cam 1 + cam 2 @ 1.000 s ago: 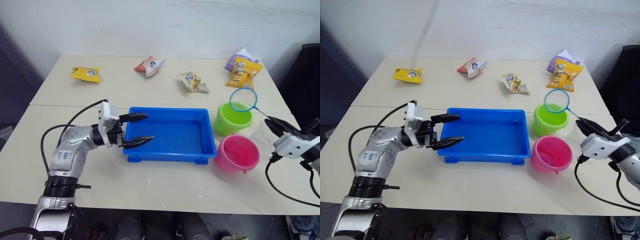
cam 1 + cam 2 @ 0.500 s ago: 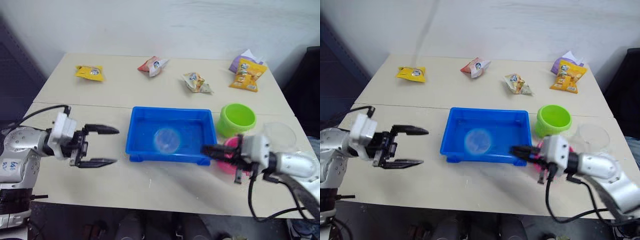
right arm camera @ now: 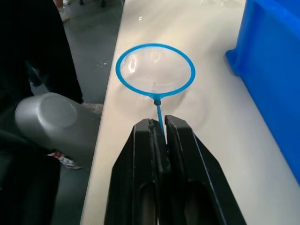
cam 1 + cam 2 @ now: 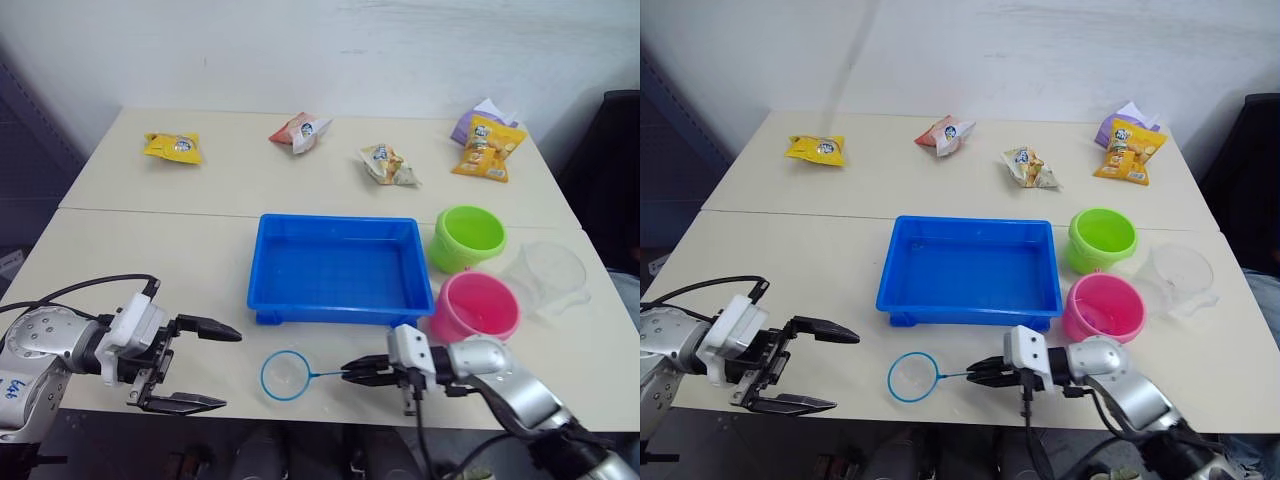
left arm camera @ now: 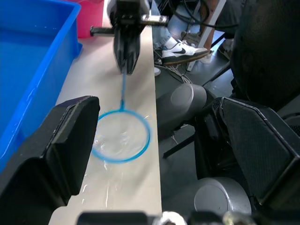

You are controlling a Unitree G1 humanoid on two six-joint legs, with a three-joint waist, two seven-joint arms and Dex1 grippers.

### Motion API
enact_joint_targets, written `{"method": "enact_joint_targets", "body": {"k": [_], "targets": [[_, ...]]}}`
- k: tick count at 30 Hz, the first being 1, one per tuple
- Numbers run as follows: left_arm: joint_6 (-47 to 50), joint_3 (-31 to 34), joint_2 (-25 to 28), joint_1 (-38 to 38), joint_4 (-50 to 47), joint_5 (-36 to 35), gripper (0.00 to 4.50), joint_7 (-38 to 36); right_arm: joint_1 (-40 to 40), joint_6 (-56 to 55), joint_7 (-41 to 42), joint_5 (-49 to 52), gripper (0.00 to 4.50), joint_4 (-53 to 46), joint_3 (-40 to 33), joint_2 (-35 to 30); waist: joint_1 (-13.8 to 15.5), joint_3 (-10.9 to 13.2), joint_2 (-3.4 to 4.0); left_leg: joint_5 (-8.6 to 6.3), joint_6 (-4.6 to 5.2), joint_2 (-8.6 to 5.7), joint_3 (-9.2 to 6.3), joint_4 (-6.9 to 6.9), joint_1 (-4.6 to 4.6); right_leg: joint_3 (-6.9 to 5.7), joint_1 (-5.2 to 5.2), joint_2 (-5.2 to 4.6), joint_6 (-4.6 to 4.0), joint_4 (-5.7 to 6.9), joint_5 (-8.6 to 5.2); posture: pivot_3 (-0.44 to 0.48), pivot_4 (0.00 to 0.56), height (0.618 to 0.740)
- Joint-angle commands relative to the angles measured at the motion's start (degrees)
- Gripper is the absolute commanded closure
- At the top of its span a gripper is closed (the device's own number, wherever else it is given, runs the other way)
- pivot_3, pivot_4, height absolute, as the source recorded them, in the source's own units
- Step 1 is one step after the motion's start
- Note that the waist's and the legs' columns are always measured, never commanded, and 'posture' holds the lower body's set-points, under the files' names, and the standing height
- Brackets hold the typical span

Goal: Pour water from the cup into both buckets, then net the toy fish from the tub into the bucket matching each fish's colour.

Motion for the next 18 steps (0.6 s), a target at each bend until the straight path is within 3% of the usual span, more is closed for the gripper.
{"method": "enact_joint_targets", "body": {"k": [1,2,3,5,11,12,15,18], "targets": [[0.6,1.4,0.6,-0.7,-1.5,-1.1,0.04,1.2,0.7,-5.5,-1.8,-3.7,4.50,3.3,-0.6,2.8,0.1,0.0,0.00,0.00,0.00,-0.01,0.00,-0.02,0.00,0.00,0.00,0.00,0.00,-0.01,0.00,0.000,0.150,0.738],[0.4,1.4,0.6,-0.9,-1.2,-0.8,0.04,1.3,1.4,-3.9,-0.7,-2.6,4.50,3.1,-0.6,2.8,0.1,0.0,0.00,-0.01,-0.02,-0.01,0.00,-0.02,-0.02,-0.01,0.00,0.00,0.00,-0.02,0.00,0.000,0.150,0.738],[0.1,1.2,0.6,-0.9,-0.9,-0.5,0.00,1.2,1.9,-5.1,-1.5,-2.7,3.85,3.7,-1.4,3.8,0.1,0.0,0.00,-0.01,-0.01,-0.03,0.01,-0.02,-0.03,-0.01,0.00,-0.01,0.00,-0.04,0.00,0.000,0.150,0.738],[-0.6,0.9,0.6,-0.9,0.0,0.2,0.00,0.8,2.5,-5.1,-1.2,-2.4,3.37,3.9,-2.1,4.0,0.1,0.0,-0.01,-0.02,0.01,-0.04,0.00,-0.02,-0.02,-0.02,0.02,-0.03,0.00,-0.06,0.00,0.000,0.150,0.738],[-1.9,0.7,1.0,-1.8,3.4,2.2,0.00,1.0,4.3,-2.1,2.1,0.8,0.62,-0.4,-4.4,1.9,-0.1,0.0,0.00,-0.03,0.01,-0.02,0.01,-0.07,0.05,-0.01,0.01,-0.01,0.00,0.01,0.00,0.000,0.150,0.738],[-5.1,1.1,0.4,-2.1,4.8,5.5,0.00,3.2,5.9,-0.5,2.7,3.1,0.10,-5.0,-6.3,-0.4,0.0,0.0,0.02,-0.03,0.01,-0.01,0.01,-0.09,0.05,-0.01,0.01,-0.01,-0.01,0.01,0.00,0.000,0.150,0.738],[-9.9,2.0,0.0,-1.4,7.6,10.8,0.00,6.8,10.8,3.4,4.2,9.0,0.03,-15.5,-11.6,-6.1,0.3,0.0,0.13,-0.04,0.02,-0.03,0.00,-0.13,0.02,-0.03,-0.01,-0.02,-0.01,-0.05,-0.01,0.000,0.150,0.738],[-9.2,5.5,-0.4,1.3,9.4,10.0,0.00,8.8,18.7,6.1,4.4,14.6,0.03,-23.8,-21.6,-12.6,0.3,0.0,0.04,-0.14,0.17,-0.02,-0.02,-0.15,-0.01,-0.06,0.03,-0.03,0.00,-0.13,0.00,0.000,0.150,0.738]]}}
